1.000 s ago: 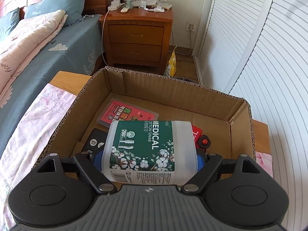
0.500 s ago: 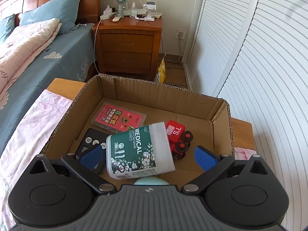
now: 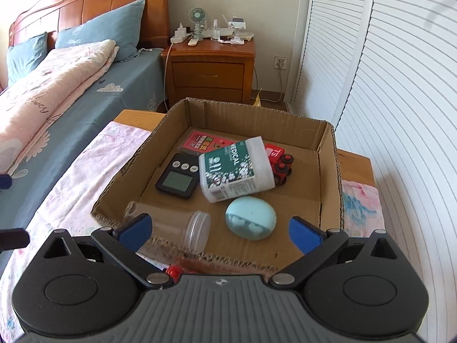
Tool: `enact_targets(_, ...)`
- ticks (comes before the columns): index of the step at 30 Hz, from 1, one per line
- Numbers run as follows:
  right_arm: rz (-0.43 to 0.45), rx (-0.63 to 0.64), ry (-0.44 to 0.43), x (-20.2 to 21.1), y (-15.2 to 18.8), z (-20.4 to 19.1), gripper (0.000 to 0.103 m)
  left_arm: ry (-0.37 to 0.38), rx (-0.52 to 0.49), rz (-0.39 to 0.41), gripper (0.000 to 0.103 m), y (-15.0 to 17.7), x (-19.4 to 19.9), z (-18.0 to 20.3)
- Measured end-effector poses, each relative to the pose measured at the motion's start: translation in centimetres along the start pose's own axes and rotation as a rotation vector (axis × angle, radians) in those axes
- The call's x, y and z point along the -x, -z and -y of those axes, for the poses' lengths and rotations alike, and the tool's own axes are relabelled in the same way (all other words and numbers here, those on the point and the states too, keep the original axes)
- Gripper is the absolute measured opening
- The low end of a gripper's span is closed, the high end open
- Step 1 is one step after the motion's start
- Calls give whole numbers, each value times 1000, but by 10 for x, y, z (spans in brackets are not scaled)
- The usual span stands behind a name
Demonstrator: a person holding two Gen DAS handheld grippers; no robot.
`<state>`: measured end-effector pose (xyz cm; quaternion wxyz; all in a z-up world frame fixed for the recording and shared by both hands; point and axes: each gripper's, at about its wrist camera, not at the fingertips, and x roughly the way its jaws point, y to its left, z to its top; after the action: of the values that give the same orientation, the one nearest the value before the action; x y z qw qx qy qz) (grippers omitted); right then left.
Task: Organize rigid objects
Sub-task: 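Withdraw both grippers from the box back over the remaining objects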
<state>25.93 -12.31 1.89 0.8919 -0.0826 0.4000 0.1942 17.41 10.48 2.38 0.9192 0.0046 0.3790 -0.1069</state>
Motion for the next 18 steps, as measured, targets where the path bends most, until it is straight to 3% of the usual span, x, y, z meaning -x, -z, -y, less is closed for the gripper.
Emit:
enact_targets(8, 4, 14, -48, 20, 61, -21, 103, 19, 89, -33, 101, 29, -6, 6)
enact_targets(18, -59, 1, -35, 18, 122, -33, 103, -76, 61, -33, 101, 57, -16, 22)
